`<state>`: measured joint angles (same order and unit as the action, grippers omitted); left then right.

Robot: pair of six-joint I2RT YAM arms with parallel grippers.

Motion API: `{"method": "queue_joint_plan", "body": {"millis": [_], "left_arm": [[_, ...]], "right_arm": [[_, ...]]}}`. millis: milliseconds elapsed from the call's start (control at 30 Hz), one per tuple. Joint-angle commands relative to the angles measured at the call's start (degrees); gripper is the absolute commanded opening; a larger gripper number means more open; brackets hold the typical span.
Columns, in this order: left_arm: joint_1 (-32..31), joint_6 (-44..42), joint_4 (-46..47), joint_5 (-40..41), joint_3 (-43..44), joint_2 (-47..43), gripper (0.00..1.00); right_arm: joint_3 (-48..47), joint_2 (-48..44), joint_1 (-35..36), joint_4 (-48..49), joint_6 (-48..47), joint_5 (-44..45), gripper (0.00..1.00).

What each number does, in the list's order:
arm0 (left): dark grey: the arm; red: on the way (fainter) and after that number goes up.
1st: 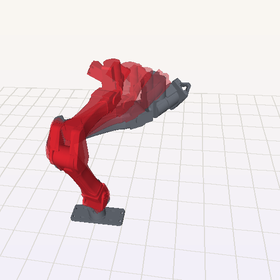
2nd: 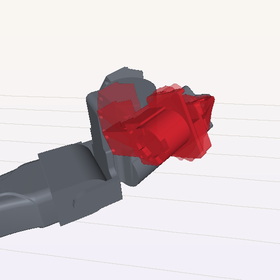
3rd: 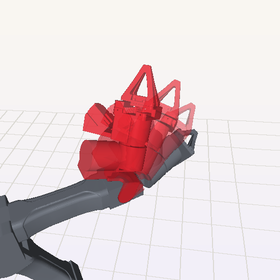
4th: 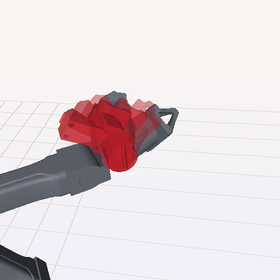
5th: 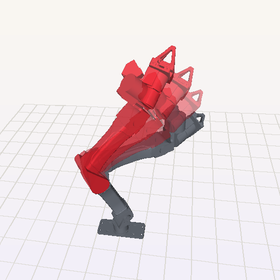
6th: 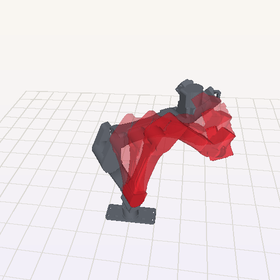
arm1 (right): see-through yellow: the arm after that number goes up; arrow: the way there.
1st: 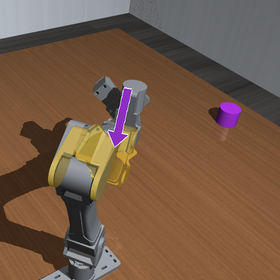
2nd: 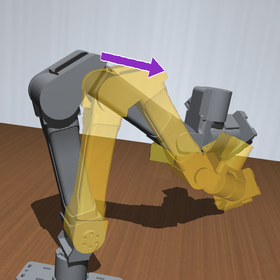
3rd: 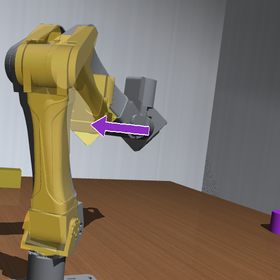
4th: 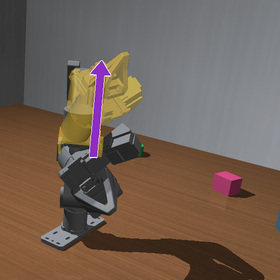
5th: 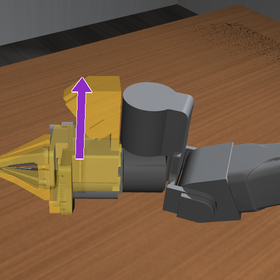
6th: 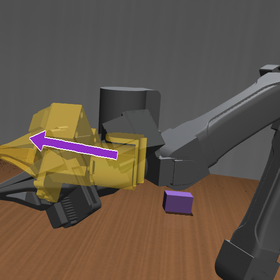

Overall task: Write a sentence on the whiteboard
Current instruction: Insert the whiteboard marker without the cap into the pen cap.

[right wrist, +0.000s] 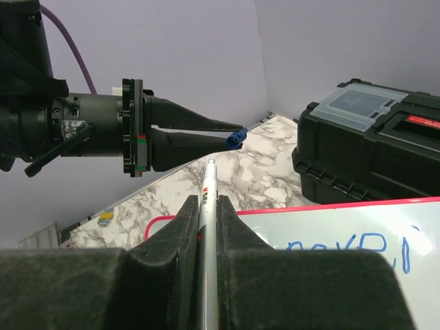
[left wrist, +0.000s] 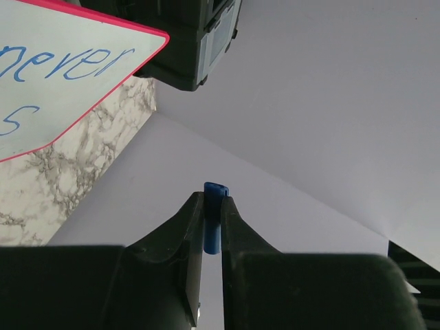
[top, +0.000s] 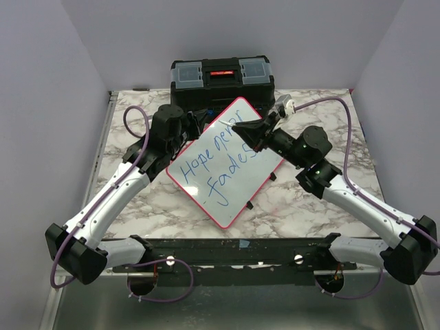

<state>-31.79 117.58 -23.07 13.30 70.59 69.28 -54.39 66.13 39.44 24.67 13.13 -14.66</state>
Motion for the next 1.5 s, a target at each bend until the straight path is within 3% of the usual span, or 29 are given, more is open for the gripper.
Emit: {"method": "queue_joint_plan", "body": {"millis": [0, 1467], "left_arm": [[-0.9, 3.6, -1.4, 3.1, 0.7, -0.5, 0.0], [-1.0, 5.7, 3.9, -2.5, -2.9, -0.9, 0.0]], "right_arm": [[-2.2, 1.4, 1.0, 3.0, -1.5, 1.8, 0.01], [-2.7, 5.9, 2.2, 4.8, -1.6, 5.5, 0.01]]}}
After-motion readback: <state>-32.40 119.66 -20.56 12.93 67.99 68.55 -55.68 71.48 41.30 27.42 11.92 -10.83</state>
